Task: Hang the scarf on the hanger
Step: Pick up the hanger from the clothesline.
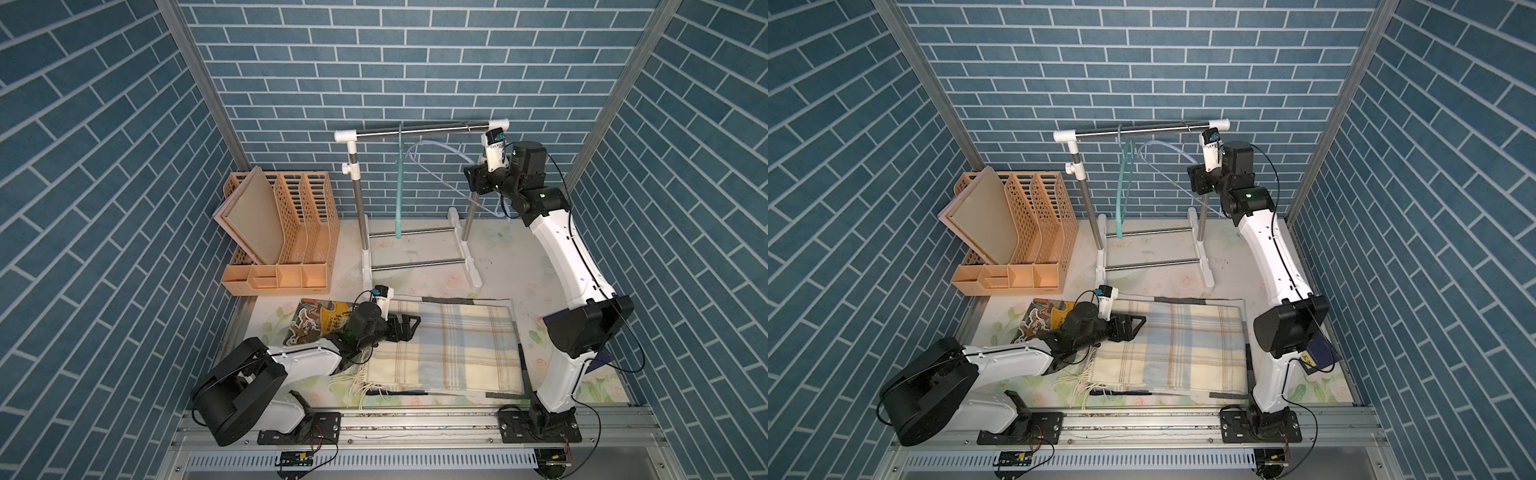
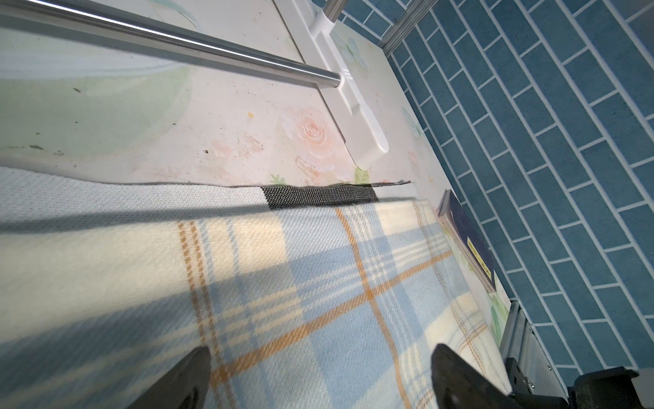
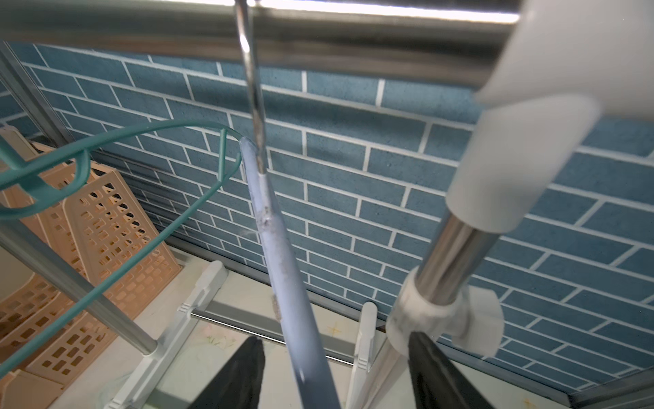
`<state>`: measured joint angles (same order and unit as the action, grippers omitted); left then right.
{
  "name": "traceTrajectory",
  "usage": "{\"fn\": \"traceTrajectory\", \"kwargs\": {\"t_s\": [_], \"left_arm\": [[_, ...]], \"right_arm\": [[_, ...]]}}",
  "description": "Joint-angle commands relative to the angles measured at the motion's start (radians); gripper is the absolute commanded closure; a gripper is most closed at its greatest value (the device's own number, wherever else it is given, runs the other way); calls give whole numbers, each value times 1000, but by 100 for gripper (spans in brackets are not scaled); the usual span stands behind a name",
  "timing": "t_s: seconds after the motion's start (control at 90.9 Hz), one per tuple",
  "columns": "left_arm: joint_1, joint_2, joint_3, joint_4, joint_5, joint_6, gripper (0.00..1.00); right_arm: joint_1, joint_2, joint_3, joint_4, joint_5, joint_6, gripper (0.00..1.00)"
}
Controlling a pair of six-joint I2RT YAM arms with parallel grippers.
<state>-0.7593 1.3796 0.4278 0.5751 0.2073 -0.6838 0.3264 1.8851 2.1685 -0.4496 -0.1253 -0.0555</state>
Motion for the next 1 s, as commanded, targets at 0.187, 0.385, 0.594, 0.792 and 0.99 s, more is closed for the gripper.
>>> {"fn": "traceTrajectory", "kwargs": {"t_s": [0.187, 0.385, 0.594, 0.792, 0.99], "left_arm": [[-17, 3, 9, 28, -1, 10, 1], [-22, -9, 5, 19, -12, 10, 1], [-24, -29, -3, 10, -25, 10, 0], [-27, -51, -8, 0, -37, 9, 0], [-28, -70, -14, -12, -51, 9, 0]], "right_arm": [[5, -7, 7, -4, -63, 0, 65], [5, -15, 2, 1, -71, 9, 81], [7, -32, 3, 24, -84, 31, 98], [13, -57, -6, 67, -82, 53, 100], [14, -79, -3, 96, -88, 77, 100]]}}
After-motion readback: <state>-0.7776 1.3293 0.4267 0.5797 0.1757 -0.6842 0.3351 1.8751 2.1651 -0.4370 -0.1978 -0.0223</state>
